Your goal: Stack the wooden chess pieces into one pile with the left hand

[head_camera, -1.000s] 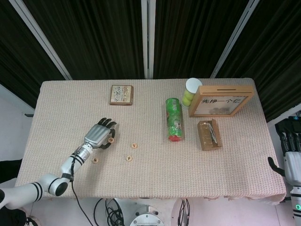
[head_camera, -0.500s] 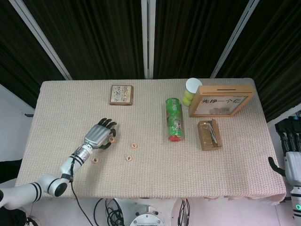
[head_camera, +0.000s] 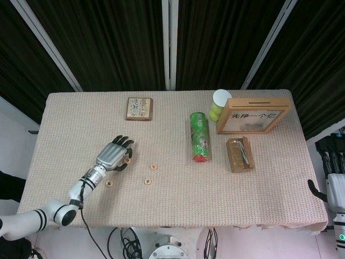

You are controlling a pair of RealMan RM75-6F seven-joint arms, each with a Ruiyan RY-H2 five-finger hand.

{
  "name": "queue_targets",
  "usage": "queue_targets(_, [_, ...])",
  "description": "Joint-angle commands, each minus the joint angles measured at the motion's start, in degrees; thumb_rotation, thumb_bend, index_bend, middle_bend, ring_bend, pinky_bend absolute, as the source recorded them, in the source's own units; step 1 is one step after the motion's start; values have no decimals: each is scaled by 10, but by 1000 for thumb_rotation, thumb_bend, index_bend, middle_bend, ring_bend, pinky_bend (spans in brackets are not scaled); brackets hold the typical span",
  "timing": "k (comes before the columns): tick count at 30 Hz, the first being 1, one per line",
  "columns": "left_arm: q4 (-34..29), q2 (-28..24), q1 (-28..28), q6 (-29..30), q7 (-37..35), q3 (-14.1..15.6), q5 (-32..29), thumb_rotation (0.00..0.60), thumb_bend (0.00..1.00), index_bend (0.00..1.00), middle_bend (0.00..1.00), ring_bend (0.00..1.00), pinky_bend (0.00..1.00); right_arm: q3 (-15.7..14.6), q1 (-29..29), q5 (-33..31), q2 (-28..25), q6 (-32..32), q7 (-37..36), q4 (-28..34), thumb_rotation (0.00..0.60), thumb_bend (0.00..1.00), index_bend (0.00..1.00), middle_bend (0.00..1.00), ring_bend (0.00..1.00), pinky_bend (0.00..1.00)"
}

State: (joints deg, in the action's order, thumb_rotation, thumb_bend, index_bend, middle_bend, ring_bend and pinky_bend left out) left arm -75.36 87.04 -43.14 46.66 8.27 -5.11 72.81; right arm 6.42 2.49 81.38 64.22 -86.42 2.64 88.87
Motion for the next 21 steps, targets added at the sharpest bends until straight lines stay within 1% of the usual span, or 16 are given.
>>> queue_targets(1, [-1,0,0,-1,0,0,-1,600,338,450,108,0,22,0,0,0,0,0,1,0,600,247,0,0,0,0])
queue_targets(5, [-3,-1,1,7,-6,-1,4,600,336,436,108,0,21,1,-1,-1,0,-1,0,0,600,247,0,0,0,0])
queue_targets(10, [-33,-16,9,32,-9,-1,21,600,332,356,100,0,20,3,-1,-4,-2,-2,-2,0,600,247,0,0,0,0])
queue_targets(14, [-75,-40,26,57,14,9,23,600,317,296,94,0,20,5,-1,-7,-3,-1,-5,-2,600,247,0,0,0,0])
queue_targets(19, [-127,-72,57,89,40,26,11,600,298,272,87,0,20,6,-1,-6,-3,-3,-9,-4,600,247,0,0,0,0])
queue_targets(21, [-153,-89,77,110,45,38,12,600,286,259,84,0,20,6,-1,-4,-4,-5,-11,-4,600,247,0,0,0,0])
